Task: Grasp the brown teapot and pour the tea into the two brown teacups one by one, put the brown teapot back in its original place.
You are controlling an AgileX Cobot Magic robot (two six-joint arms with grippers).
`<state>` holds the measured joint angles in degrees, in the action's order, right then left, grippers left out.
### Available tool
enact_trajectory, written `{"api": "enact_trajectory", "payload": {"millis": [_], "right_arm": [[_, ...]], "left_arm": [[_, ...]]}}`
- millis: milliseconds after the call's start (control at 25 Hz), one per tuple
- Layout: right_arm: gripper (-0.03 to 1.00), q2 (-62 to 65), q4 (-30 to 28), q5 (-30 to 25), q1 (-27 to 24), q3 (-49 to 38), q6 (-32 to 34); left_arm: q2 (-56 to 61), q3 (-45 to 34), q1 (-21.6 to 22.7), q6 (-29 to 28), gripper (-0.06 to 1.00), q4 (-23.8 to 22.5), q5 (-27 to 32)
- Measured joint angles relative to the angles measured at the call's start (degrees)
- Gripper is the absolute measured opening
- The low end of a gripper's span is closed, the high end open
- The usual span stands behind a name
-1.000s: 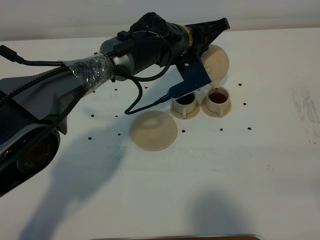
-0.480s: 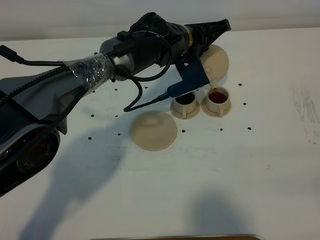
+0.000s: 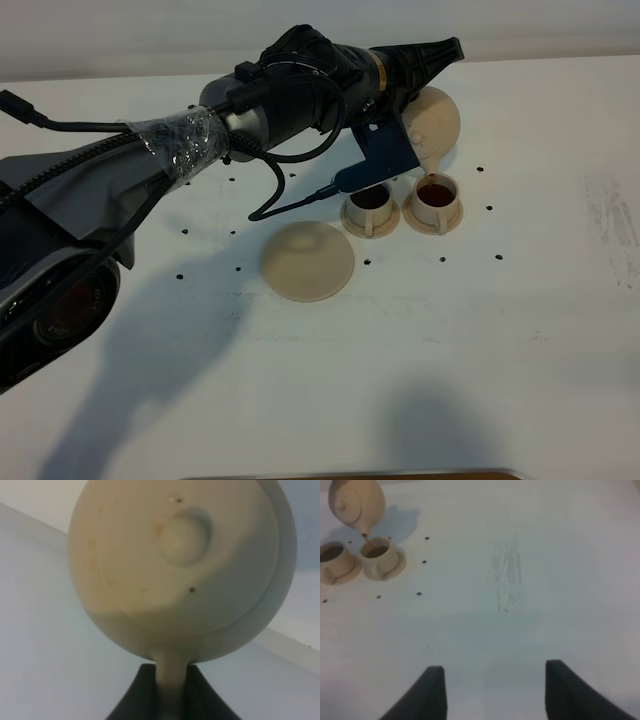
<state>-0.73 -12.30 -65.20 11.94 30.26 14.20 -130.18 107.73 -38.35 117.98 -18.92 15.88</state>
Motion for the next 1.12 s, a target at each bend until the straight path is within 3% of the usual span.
{"api": "enact_trajectory", "payload": {"millis": [1120], "right_arm": [[0.43, 0.0, 0.0, 0.0, 0.0, 0.0, 0.0]], "left_arm": [[0.0, 0.0, -0.5, 0.1, 0.16, 0.0, -0.4]]}}
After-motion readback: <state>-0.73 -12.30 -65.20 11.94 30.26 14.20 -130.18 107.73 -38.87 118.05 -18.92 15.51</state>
